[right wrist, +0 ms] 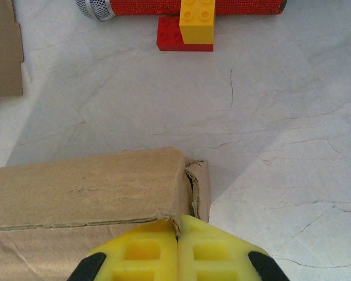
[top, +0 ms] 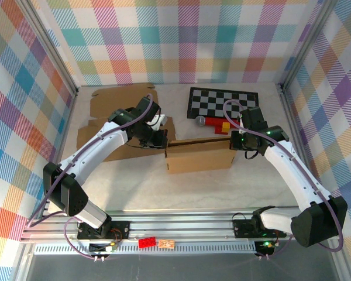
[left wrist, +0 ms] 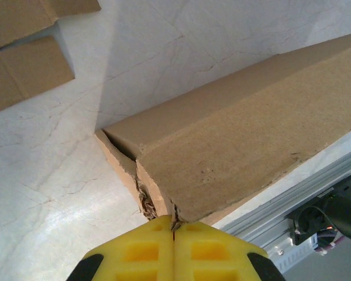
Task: Fold the paper box
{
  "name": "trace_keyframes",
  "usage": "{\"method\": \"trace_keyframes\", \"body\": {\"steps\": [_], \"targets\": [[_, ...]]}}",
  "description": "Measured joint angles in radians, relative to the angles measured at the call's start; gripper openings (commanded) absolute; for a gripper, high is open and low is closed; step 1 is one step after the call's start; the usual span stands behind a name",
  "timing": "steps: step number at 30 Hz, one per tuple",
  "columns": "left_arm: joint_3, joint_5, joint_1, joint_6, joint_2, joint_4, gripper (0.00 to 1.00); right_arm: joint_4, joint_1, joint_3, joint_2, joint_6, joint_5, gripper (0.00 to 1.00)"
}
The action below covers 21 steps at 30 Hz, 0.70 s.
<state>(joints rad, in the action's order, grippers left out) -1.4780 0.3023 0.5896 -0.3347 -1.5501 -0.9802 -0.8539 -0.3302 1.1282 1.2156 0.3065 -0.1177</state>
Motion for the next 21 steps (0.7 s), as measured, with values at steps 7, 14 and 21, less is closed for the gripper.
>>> {"method": "trace_keyframes", "body": {"steps": [7,14,21], "targets": [[0.001,0.015,0.000,-0.029,-0.002,-0.009,0.00,0.000,-0.005,0.001,0.001,0.000,-0.011,0.00],[0.038,0.038,0.000,-0.057,-0.002,0.016,0.00,0.000,-0.008,0.001,0.001,0.000,-0.019,0.00],[0.063,0.053,0.000,-0.069,-0.002,0.031,0.00,0.000,-0.011,0.001,0.011,0.000,-0.029,0.00]]}}
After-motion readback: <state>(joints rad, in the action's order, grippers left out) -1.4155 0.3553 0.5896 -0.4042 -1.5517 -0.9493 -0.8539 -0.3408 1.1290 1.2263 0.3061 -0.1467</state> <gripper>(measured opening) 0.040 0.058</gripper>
